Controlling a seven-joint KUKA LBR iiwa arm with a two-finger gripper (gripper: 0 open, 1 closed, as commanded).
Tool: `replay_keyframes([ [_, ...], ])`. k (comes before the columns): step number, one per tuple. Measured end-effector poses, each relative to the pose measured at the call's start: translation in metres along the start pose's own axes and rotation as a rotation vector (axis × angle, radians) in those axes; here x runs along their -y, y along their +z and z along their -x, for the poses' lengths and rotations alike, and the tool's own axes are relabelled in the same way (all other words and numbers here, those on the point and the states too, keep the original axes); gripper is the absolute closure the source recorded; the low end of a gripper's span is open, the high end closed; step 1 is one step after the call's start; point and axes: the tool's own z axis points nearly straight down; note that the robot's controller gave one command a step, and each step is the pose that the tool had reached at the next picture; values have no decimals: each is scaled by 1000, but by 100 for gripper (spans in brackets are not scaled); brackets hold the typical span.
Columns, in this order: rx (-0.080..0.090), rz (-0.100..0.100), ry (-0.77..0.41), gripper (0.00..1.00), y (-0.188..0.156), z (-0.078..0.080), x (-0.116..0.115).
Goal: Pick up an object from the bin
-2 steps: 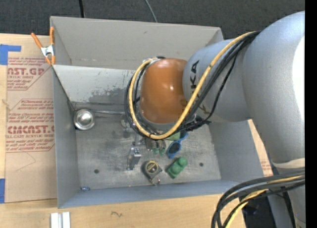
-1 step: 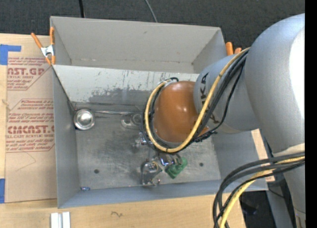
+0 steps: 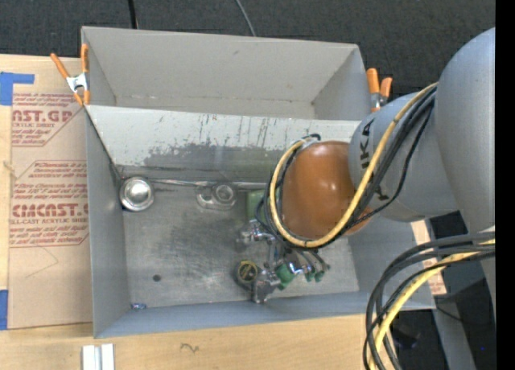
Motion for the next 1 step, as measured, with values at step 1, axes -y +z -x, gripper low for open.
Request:
replay_keyframes([
  [1,-13,-2,-4,100,0,-2,0],
])
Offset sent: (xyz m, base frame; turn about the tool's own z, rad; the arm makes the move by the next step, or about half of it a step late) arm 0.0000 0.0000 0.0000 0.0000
